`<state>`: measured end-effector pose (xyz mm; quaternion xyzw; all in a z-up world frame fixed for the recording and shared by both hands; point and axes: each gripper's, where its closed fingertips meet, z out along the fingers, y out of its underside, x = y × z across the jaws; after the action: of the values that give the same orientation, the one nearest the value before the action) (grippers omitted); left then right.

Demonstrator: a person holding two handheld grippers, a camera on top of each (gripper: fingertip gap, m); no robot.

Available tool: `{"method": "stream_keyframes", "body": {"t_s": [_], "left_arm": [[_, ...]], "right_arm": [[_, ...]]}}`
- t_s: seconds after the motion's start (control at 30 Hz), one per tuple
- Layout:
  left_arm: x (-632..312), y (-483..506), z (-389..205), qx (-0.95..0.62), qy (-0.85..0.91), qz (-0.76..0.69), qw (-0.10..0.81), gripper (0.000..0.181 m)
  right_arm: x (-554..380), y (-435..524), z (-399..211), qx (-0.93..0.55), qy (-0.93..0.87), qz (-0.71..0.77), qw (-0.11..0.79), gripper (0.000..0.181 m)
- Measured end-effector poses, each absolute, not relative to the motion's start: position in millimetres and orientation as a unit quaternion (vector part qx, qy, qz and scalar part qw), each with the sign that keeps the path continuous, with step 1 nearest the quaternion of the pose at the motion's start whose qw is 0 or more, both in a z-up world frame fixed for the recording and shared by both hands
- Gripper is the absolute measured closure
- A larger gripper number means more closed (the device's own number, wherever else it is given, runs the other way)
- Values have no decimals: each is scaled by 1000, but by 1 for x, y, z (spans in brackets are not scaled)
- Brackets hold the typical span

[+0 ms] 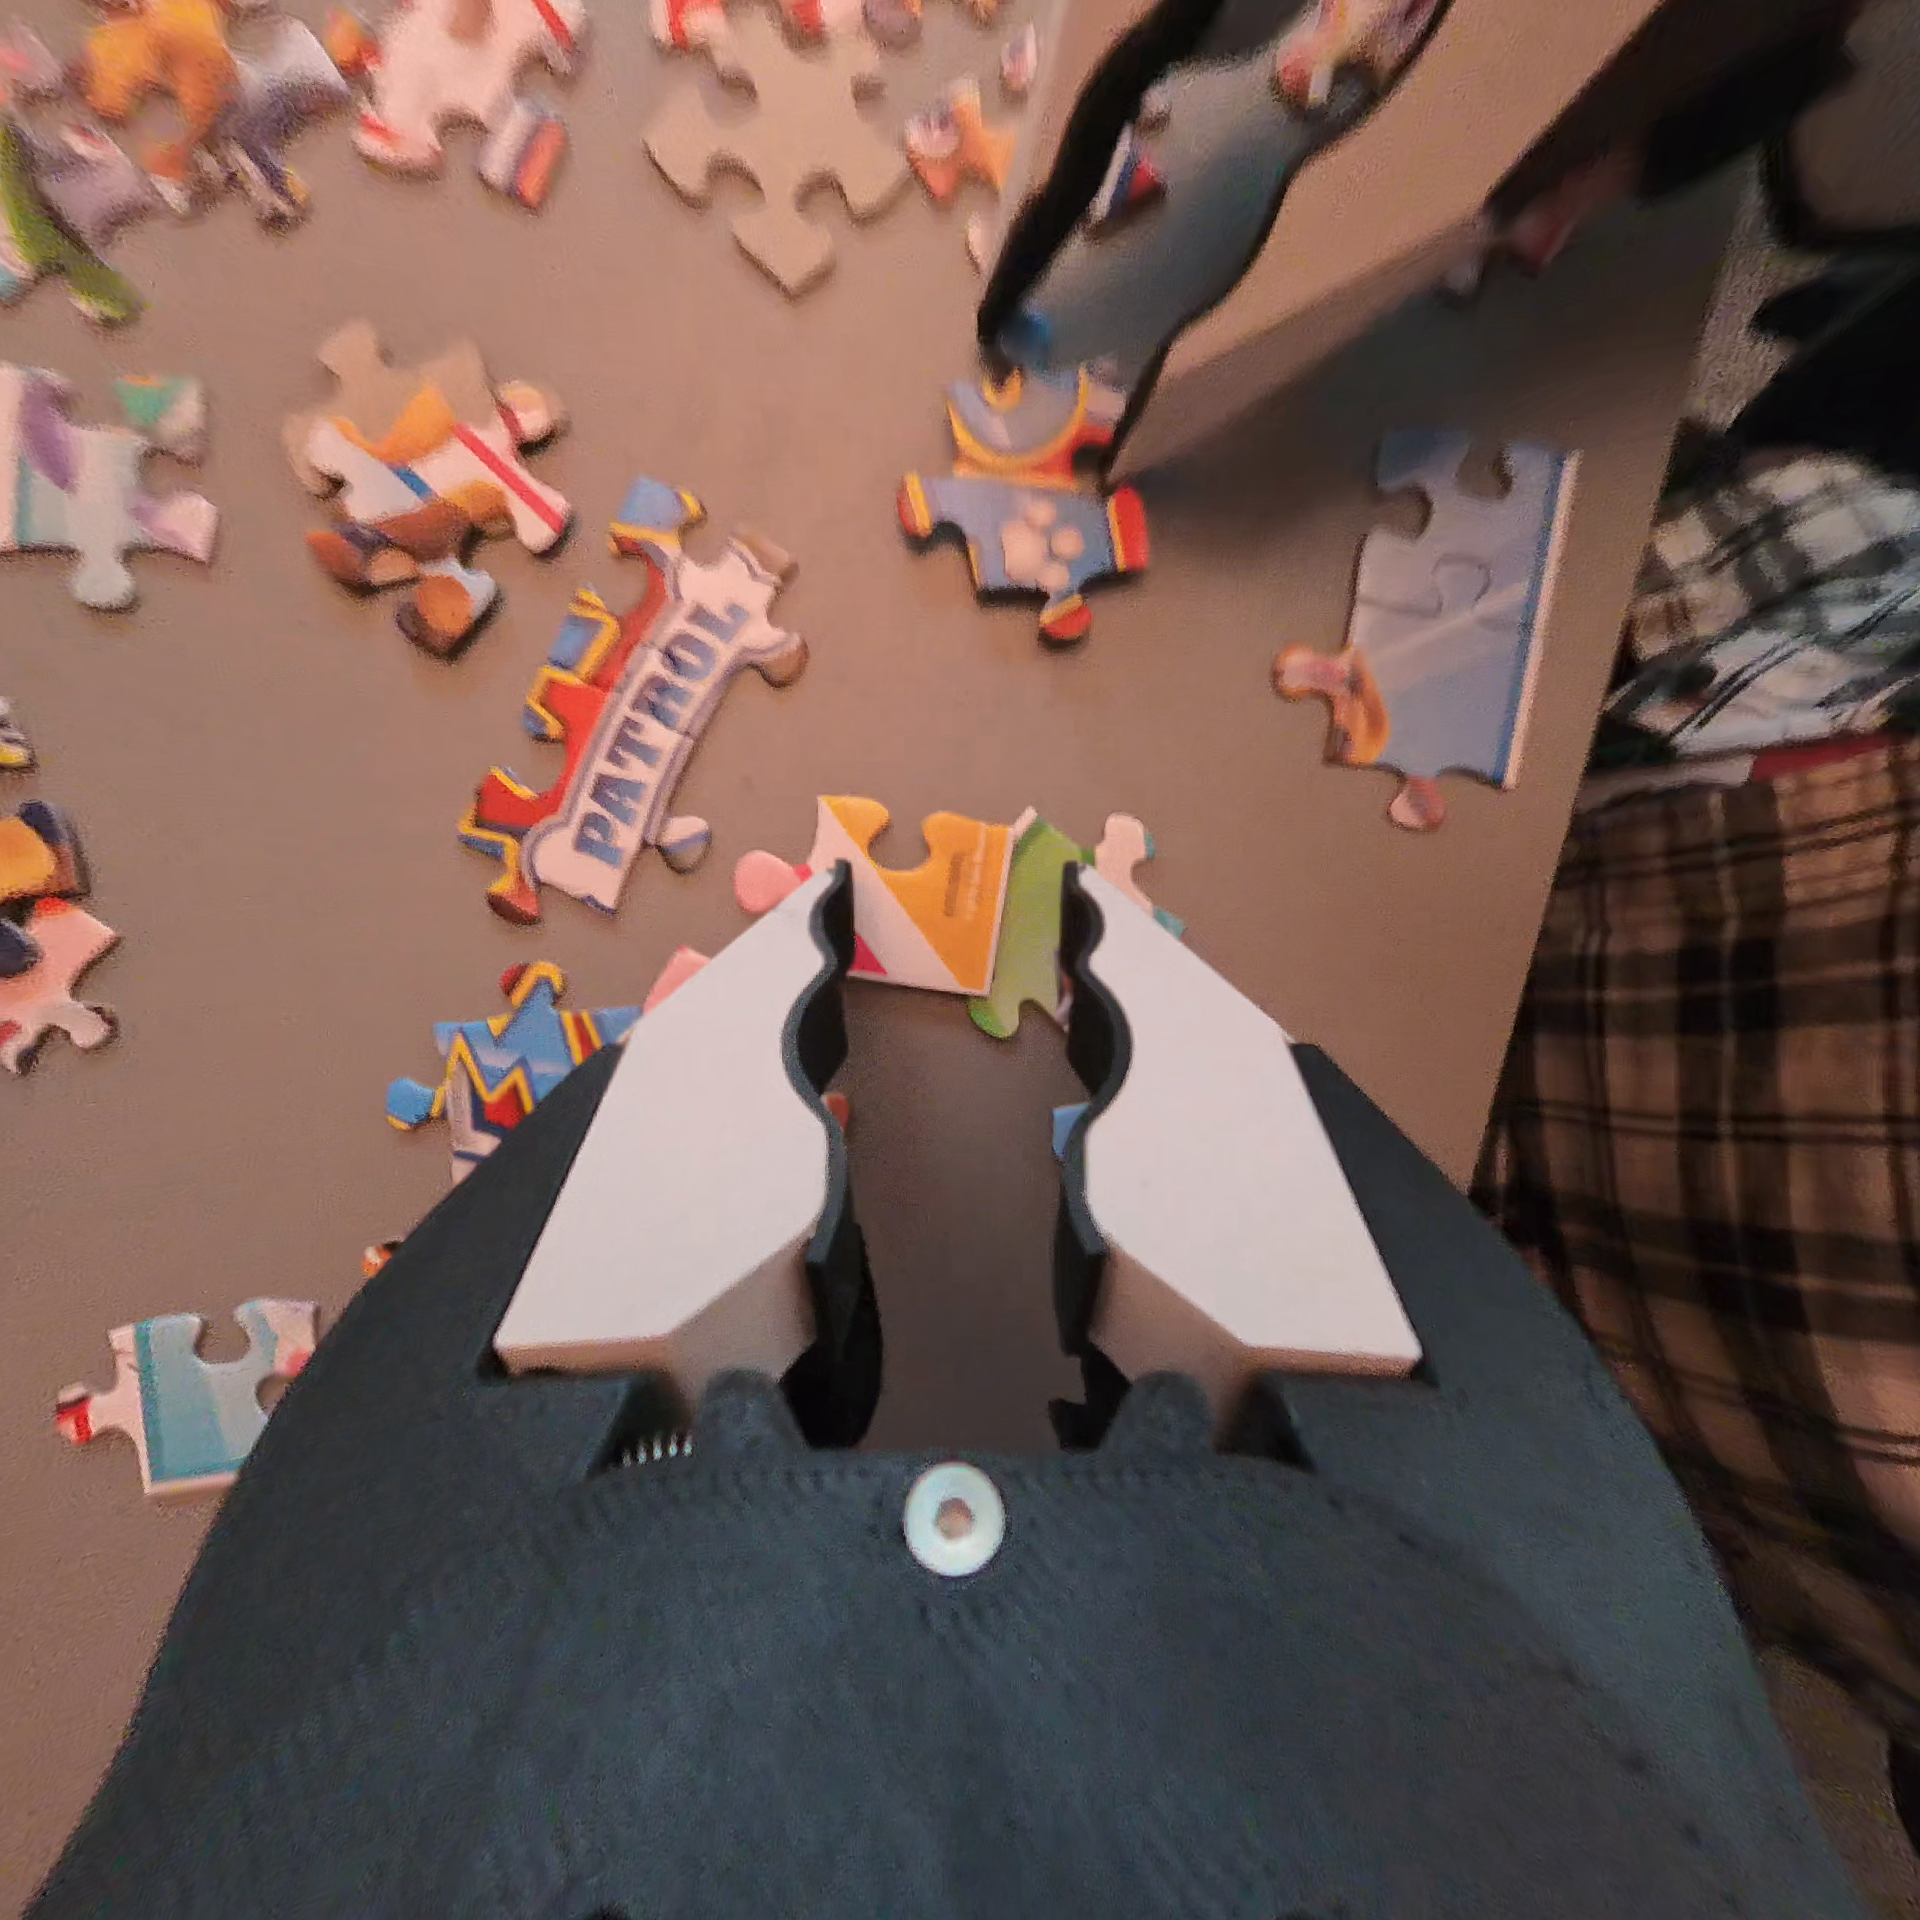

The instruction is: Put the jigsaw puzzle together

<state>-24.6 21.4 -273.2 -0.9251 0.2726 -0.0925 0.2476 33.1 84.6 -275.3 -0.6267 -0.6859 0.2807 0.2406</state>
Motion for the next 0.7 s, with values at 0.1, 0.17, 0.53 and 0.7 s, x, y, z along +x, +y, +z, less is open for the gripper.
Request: {"method": "stream_keyframes", "body": {"t_s": [0.1, 0.17, 0.53, 0.7], "left_arm": [[-25, 19, -274, -926, 267, -92, 250, 140], [-33, 16, -275, -929, 264, -73, 247, 147], [-45, -23, -275, -938, 240, -89, 235, 155], [-56, -40, -274, -943, 220, -88, 234, 153]], "right_arm": [[32, 83, -275, -626, -686, 282, 240, 151], [32, 80, -275, -620, -692, 283, 239, 151], [35, 69, -268, -514, -791, 280, 177, 151], [34, 66, -273, -428, -859, 249, 131, 151]]}}
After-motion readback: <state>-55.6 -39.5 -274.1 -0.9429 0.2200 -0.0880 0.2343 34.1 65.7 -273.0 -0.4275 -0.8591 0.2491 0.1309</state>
